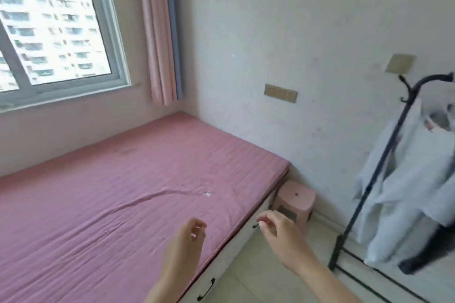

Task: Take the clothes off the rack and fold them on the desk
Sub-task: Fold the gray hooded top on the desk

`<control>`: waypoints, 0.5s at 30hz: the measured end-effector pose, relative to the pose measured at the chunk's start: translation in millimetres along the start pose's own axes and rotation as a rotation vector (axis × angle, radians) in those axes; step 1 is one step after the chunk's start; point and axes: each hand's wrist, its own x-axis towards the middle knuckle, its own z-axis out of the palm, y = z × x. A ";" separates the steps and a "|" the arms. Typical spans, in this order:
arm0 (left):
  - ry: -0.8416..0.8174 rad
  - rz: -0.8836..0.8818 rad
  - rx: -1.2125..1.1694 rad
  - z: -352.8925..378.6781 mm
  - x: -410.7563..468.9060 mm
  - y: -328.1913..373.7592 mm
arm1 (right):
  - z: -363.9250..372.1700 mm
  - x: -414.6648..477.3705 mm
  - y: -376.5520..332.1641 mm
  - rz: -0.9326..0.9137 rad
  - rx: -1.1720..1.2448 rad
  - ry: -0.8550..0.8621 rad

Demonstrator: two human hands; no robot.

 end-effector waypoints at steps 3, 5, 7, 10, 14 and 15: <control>-0.071 0.128 -0.076 40.7 8.7 75.5 | -78.1 -11.9 27.3 0.029 -0.071 0.074; -0.128 0.242 -0.072 81.1 4.7 140.3 | -143.1 -26.6 55.0 0.056 -0.108 0.151; -0.172 0.316 -0.083 121.4 2.2 191.8 | -198.0 -37.9 82.6 0.070 -0.113 0.207; -0.243 0.401 -0.058 184.3 -2.0 253.2 | -268.6 -61.7 119.1 0.123 -0.138 0.265; -0.329 0.531 0.014 266.6 -20.4 329.6 | -346.3 -97.4 171.4 0.187 -0.149 0.336; -0.349 0.557 0.028 282.1 -26.2 345.2 | -361.3 -103.7 183.4 0.201 -0.147 0.348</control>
